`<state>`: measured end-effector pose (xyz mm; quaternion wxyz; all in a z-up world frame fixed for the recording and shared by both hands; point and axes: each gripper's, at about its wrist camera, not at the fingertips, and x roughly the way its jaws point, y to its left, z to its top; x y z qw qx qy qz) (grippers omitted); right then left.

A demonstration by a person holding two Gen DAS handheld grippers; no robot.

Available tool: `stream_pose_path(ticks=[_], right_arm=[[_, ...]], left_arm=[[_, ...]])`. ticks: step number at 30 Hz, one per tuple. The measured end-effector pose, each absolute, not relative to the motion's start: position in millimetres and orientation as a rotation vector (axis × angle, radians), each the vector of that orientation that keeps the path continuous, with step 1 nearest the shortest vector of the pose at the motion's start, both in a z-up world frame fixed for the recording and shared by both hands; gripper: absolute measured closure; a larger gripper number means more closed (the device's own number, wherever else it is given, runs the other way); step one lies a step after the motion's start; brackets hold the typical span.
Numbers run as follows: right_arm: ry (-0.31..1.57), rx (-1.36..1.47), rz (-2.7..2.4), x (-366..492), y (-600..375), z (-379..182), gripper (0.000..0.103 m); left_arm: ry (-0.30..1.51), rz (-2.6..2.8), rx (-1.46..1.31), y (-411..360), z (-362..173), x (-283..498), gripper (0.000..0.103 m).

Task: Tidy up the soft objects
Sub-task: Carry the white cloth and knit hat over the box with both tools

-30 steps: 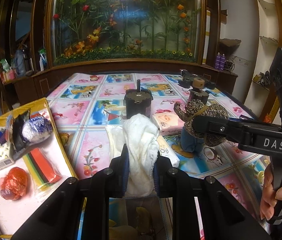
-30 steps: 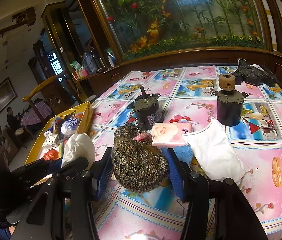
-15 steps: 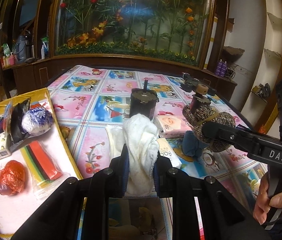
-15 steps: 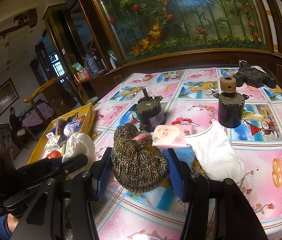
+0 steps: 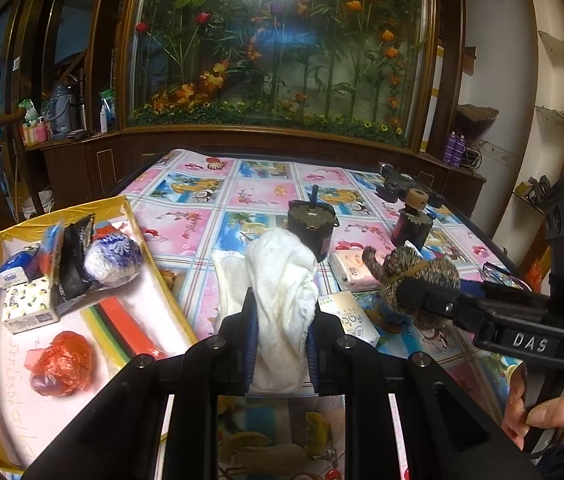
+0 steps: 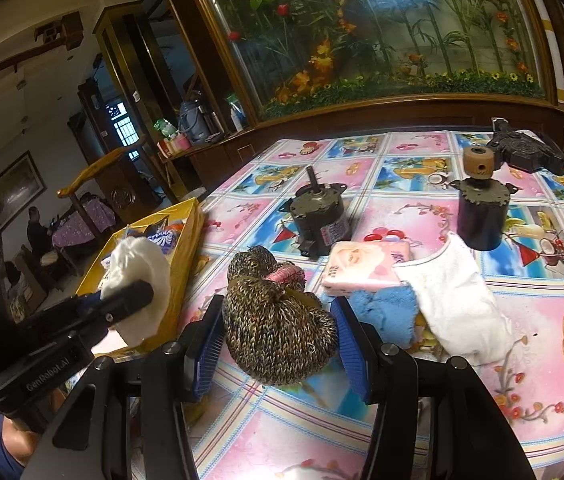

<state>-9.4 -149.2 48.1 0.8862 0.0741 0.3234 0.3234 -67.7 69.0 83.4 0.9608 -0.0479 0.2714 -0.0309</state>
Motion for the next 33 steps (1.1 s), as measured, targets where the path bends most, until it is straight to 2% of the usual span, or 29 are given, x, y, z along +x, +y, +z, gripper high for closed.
stream_pose_path(ticks=[21,33], right_arm=[[0.706,0.174,0.85,-26.9,-60.7,59.1,0.045],[0.747,0.049,0.952,-43.9,40.7,62.1,0.045]], left_arm=[[0.501,0.063,-0.214,154.3,94.7,-98.2,0.084],[0.554,0.215,-0.362,247.3,67.4,-120.2,0.084]])
